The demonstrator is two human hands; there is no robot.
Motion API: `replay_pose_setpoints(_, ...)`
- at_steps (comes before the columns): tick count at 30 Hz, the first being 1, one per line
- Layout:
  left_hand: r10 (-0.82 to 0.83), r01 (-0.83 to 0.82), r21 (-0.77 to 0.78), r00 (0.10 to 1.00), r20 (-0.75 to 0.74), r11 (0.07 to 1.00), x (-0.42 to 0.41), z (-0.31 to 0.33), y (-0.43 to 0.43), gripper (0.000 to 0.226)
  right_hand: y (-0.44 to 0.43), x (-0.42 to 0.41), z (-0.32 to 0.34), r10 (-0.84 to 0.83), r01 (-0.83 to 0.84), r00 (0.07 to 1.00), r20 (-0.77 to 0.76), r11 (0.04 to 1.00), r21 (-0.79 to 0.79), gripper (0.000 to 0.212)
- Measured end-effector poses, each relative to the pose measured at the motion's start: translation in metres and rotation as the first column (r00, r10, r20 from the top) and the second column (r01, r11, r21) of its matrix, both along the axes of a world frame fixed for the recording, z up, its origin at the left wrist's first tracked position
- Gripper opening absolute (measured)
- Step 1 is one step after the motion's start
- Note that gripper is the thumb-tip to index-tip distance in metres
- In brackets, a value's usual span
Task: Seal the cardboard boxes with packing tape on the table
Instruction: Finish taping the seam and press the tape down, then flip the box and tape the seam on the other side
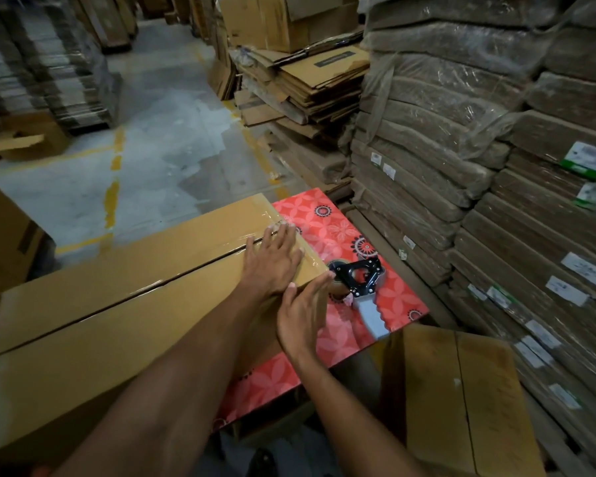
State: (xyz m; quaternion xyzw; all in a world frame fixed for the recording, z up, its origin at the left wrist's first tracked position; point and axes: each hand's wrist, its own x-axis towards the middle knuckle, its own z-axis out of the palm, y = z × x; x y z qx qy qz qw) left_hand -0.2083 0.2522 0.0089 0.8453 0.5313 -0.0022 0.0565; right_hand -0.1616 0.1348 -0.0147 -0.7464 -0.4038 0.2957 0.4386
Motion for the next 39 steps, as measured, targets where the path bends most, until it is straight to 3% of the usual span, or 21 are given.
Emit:
replay_pose_setpoints(5,-0.121,0.126,-0.092,0.991,0.058,0.988,-0.022,0.01,-0.004,0.067,0.0,-0.003,-0.006,0.0,-0.001,0.997,0.078,1.0,0.013,0.08)
replay_pose_setpoints(7,-0.149,0.157,-0.064,0.982,0.115,0.985,-0.055,0.011,-0.005,0.065,0.002,-0.002,-0.011,0.004,-0.004,0.996,0.084,1.0,0.003,0.082)
replay_pose_setpoints(10,-0.022,0.02,0.013,0.978,0.207,1.0,-0.132,0.009,-0.004,0.068,-0.004,-0.013,-0.004,0.034,-0.034,0.999,0.001,0.999,-0.023,0.081)
replay_pose_setpoints(13,0.194,-0.198,0.02,0.973,0.124,0.98,-0.233,0.005,0.007,0.075,-0.032,-0.057,0.004,0.172,-0.174,0.984,-0.049,0.984,-0.043,0.086)
replay_pose_setpoints(17,0.471,-0.468,-0.106,0.882,0.001,0.877,-0.356,0.008,0.019,0.077,-0.076,-0.135,0.013,0.338,-0.357,0.928,-0.155,0.927,-0.114,0.094)
replay_pose_setpoints(21,0.541,-0.526,-0.201,0.841,0.023,0.826,-0.404,0.023,0.035,0.109,-0.09,-0.193,0.018,0.382,-0.43,0.889,-0.252,0.886,-0.173,0.107)
replay_pose_setpoints(27,0.628,-0.618,-0.158,0.778,0.016,0.77,-0.421,0.021,0.003,0.078,-0.028,-0.203,0.021,0.352,-0.429,0.86,-0.369,0.891,-0.147,0.144)
replay_pose_setpoints(29,0.681,-0.67,-0.163,0.732,0.014,0.724,-0.434,0.021,-0.017,0.076,0.016,-0.181,0.016,0.357,-0.397,0.881,-0.31,0.915,-0.076,0.141)
replay_pose_setpoints(30,0.71,-0.7,-0.167,0.704,0.006,0.695,-0.436,0.023,-0.028,0.076,0.039,-0.169,0.012,0.394,-0.412,0.887,-0.241,0.911,-0.029,0.124)
replay_pose_setpoints(33,0.71,-0.703,-0.16,0.704,-0.017,0.693,-0.41,0.034,-0.057,0.073,0.092,-0.139,0.02,0.496,-0.495,0.851,0.172,0.867,-0.052,0.044)
replay_pose_setpoints(35,0.585,-0.587,-0.033,0.809,-0.055,0.809,-0.363,0.044,-0.083,0.059,0.112,-0.125,0.029,0.555,-0.552,0.713,0.429,0.821,-0.146,0.029)
replay_pose_setpoints(37,0.392,-0.361,0.169,0.893,-0.22,0.917,-0.31,0.048,-0.112,0.03,0.117,-0.113,0.036,0.59,-0.572,0.533,0.606,0.779,-0.256,0.031)
replay_pose_setpoints(38,0.343,-0.308,0.166,0.904,-0.256,0.937,-0.284,0.05,-0.125,0.027,0.114,-0.107,0.037,0.603,-0.572,0.446,0.662,0.76,-0.308,0.034)
replay_pose_setpoints(39,0.309,-0.303,0.062,0.929,-0.204,0.951,-0.258,0.05,-0.137,0.029,0.109,-0.101,0.038,0.619,-0.579,0.378,0.688,0.738,-0.346,0.038)
